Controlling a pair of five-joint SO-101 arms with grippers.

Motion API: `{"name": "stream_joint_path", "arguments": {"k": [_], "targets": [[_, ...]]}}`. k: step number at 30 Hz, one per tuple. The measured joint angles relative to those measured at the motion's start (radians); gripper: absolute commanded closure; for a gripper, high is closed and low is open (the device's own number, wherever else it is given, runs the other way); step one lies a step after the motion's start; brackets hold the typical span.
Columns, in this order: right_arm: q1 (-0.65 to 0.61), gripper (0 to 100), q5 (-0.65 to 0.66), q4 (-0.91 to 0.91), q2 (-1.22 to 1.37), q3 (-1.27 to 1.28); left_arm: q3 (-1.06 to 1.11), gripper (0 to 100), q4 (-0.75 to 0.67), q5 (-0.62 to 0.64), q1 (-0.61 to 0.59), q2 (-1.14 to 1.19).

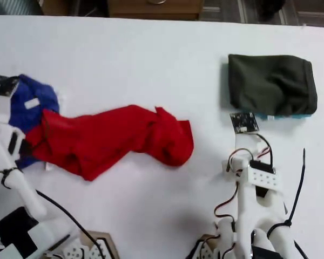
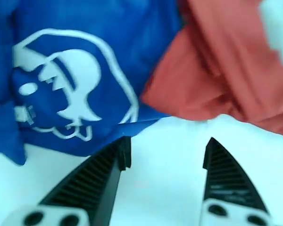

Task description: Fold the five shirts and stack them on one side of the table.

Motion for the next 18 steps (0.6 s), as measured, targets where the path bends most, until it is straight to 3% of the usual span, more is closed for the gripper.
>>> {"name": "stream_joint_path", "arguments": {"k": [9, 14, 18], "targets": [[0.000, 97.8, 0.000, 0.000, 0.000, 0.000, 0.169, 74, -0.117, -0.003, -0.021, -0.002], [0.000, 97.8, 0.000, 0.000, 0.000, 0.000, 0.262, 74, -0.288, 0.087, -0.020, 0.000], [0.000, 97.8, 0.000, 0.000, 0.000, 0.000, 0.267, 74, -0.330, 0.144, -0.014, 0.000]]}}
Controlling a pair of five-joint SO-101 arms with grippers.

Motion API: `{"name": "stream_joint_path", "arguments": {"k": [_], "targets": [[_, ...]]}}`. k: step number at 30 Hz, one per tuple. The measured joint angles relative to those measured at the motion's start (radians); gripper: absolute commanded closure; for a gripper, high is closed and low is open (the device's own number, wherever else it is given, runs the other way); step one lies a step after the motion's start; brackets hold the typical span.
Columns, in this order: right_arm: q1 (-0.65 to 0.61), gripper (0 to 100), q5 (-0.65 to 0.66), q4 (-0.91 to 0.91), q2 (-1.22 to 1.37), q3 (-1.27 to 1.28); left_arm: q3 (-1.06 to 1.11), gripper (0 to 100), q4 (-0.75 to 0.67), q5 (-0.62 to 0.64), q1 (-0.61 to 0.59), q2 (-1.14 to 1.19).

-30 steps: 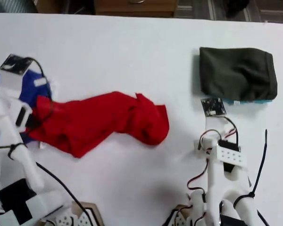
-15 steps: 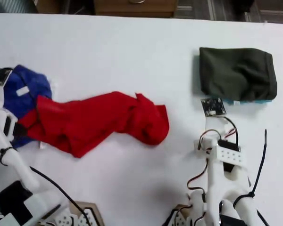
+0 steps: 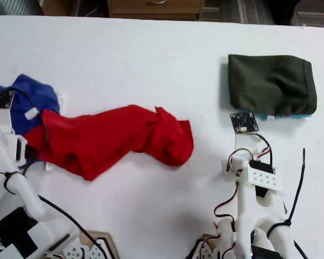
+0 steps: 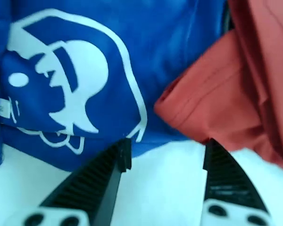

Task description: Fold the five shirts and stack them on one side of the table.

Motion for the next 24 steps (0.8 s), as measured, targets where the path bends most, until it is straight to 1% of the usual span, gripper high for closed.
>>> {"name": "stream_joint_path", "arguments": {"k": [8, 12, 14, 18, 20, 24], "targets": [[0.000, 97.8, 0.000, 0.000, 0.000, 0.000, 0.008, 74, -0.003, 0.100, 0.092, 0.000], [0.000, 97.8, 0.000, 0.000, 0.000, 0.000, 0.008, 75, -0.009, 0.117, 0.115, 0.000], [0.000, 97.8, 0.000, 0.000, 0.000, 0.000, 0.008, 80, -0.009, 0.118, 0.120, 0.000], [0.000, 97.8, 0.000, 0.000, 0.000, 0.000, 0.008, 98, -0.009, 0.118, 0.126, 0.000], [0.000, 97.8, 0.000, 0.000, 0.000, 0.000, 0.008, 96, -0.009, 0.118, 0.126, 0.000], [0.000, 97.8, 0.000, 0.000, 0.000, 0.000, 0.008, 97, -0.009, 0.118, 0.163, 0.000]]}}
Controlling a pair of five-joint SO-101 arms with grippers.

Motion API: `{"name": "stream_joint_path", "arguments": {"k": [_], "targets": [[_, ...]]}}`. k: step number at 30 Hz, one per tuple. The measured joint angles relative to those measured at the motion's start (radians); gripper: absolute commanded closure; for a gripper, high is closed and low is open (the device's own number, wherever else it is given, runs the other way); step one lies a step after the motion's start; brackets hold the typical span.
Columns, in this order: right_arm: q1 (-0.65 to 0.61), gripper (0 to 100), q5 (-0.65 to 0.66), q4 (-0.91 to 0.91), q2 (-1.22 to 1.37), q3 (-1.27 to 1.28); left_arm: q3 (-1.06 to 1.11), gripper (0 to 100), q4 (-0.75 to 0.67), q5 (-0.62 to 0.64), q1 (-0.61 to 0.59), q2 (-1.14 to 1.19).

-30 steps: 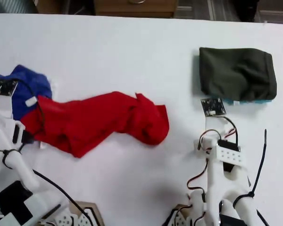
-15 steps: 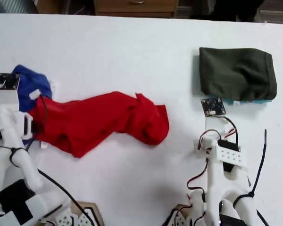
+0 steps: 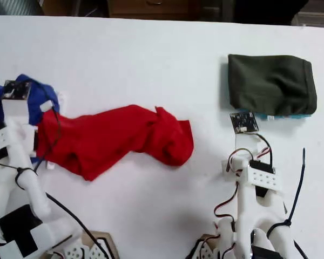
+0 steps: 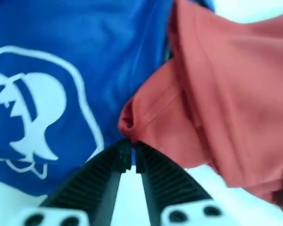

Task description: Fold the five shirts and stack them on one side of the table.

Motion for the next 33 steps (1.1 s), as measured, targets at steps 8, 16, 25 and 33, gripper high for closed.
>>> {"name": "stream_joint_path", "arguments": {"k": [8, 16, 25, 33], "targets": [[0.000, 97.8, 0.000, 0.000, 0.000, 0.000, -0.081, 97, 0.103, 0.029, 0.166, 0.000], [0.000, 97.4, 0.000, 0.000, 0.000, 0.000, -0.439, 97, 0.377, 0.114, 0.339, 0.000], [-0.129, 79.3, 0.000, 0.095, 0.000, -0.058, -0.825, 97, 0.559, 0.155, 0.451, 0.000], [-0.470, 74.1, 0.000, 0.212, 0.000, -0.229, -0.895, 97, 0.578, 0.183, 0.453, 0.000]]}}
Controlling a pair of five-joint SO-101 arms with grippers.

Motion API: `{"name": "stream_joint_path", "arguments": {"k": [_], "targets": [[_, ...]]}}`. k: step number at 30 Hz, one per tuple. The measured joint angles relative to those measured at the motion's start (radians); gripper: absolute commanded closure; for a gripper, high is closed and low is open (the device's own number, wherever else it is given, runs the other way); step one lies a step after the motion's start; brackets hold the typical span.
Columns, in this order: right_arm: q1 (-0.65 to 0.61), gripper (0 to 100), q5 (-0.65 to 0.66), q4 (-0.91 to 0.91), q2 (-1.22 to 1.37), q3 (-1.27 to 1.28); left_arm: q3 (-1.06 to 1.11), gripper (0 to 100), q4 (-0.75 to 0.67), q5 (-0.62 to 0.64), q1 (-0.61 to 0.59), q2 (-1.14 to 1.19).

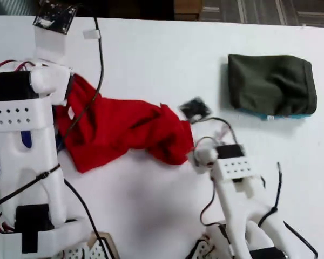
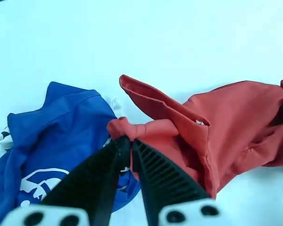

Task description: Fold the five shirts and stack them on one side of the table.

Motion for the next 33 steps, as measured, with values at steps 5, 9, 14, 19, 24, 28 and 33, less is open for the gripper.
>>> {"name": "stream_joint_path", "arguments": {"k": [5, 9, 14, 19, 24, 28, 33], "targets": [[-0.163, 74.1, 0.000, 0.000, 0.003, -0.009, 0.000, 97, 0.000, 0.003, 0.000, 0.000], [-0.189, 74.0, 0.000, -0.052, 0.081, -0.020, 0.000, 97, 0.000, 0.003, 0.000, 0.000], [-0.173, 74.1, -0.037, -0.044, 0.290, -0.183, 0.000, 97, 0.000, 0.003, 0.000, 0.000], [-0.203, 75.9, -0.051, 0.037, 0.519, -0.379, 0.000, 97, 0.000, 0.003, 0.000, 0.000], [-0.181, 96.0, -0.051, 0.046, 0.701, -0.534, 0.000, 97, 0.005, 0.003, 0.000, 0.000], [-0.095, 97.4, -0.051, 0.089, 0.733, -0.638, 0.000, 97, 0.029, 0.003, 0.000, 0.000], [0.049, 97.8, -0.051, 0.193, 0.707, -0.827, 0.000, 97, 0.052, 0.003, 0.000, 0.000]]}}
